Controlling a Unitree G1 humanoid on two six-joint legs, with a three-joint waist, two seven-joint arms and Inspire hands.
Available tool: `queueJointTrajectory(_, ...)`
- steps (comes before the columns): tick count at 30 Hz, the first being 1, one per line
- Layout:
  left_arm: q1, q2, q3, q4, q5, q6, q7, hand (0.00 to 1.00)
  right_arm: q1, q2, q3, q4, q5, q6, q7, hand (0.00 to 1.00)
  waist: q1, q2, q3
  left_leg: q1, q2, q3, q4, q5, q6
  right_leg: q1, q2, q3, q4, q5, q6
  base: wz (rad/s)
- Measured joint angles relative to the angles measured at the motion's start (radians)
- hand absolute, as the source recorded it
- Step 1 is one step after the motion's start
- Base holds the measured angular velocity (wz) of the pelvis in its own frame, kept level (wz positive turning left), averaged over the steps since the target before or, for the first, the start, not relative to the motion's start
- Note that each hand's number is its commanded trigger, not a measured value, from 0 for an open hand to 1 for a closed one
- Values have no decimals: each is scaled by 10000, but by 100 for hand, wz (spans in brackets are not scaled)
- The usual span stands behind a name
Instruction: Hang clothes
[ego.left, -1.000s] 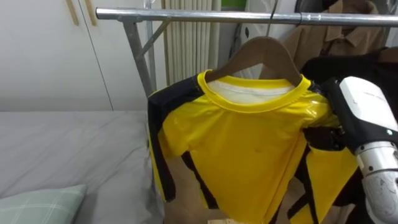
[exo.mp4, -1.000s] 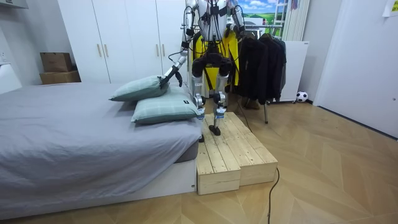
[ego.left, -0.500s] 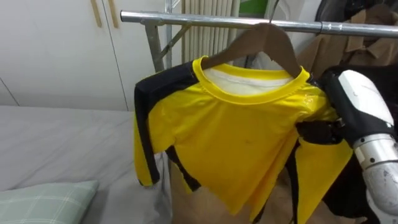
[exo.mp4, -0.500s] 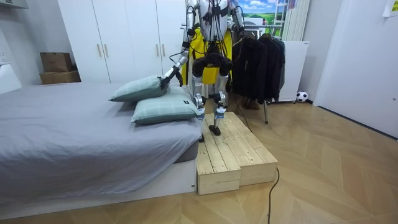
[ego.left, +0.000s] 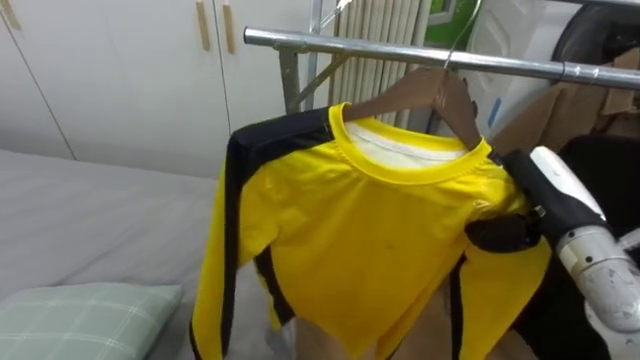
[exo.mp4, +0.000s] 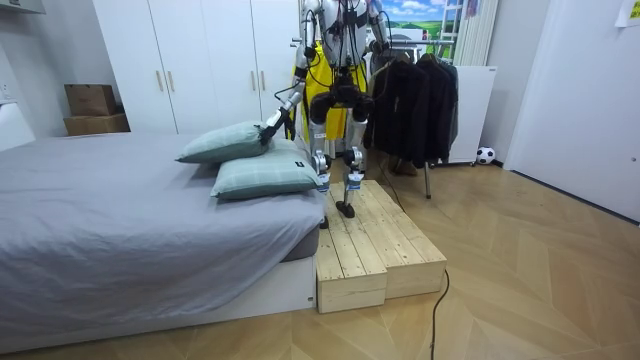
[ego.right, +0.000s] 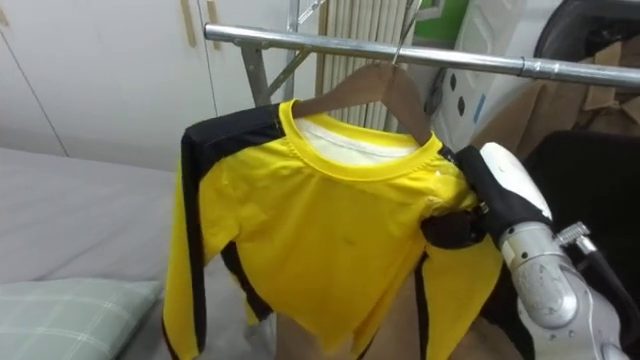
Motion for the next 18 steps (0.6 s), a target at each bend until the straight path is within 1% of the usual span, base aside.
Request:
queueJointTrajectory(3, 26, 21, 11, 1, 166, -1, -181, 0, -9, 0, 0, 73, -78, 1, 1, 100, 10, -21, 9, 0, -13, -40, -24, 1, 0, -1, -13, -30, 5, -36, 4, 5)
queueJointTrajectory(5, 65, 60, 9, 1, 376, -1, -359, 0, -46, -3, -8, 81, -230, 0, 1, 100, 10, -53, 18, -21, -31, -160, -52, 6, -1, 3, -43, -103, 17, -45, 2, 8)
queueJointTrajectory(7, 91, 94, 8, 1, 377, -1, -542, 0, -212, -2, -5, 244, -328, -38, 3, 100, 13, -72, 29, -23, -37, -191, -54, 8, -2, 3, -58, -149, 3, -70, 5, 7)
queueJointTrajectory(13, 89, 281, -6, -35, 581, -1, -1014, 0, -1530, -2, -3, 2030, -284, -100, -2, 100, 40, -101, 48, -11, -50, -302, -68, 6, -4, -33, -112, -429, 7, -169, -11, 9)
queueJointTrajectory(15, 94, 334, 13, -105, 670, -1, -1071, 0, -1647, -8, -5, 2182, -286, -109, -6, 100, 41, -108, 43, -20, -50, -407, -85, 7, -7, -32, -119, -508, 38, -216, -37, 14)
queueJointTrajectory(18, 136, 349, 23, -215, 801, 0, -1076, 0, -1681, -79, -5, 2213, -160, -298, -7, 100, 40, -110, 42, -7, -36, -483, -92, -8, -40, -52, -113, -549, 177, -353, -87, 10)
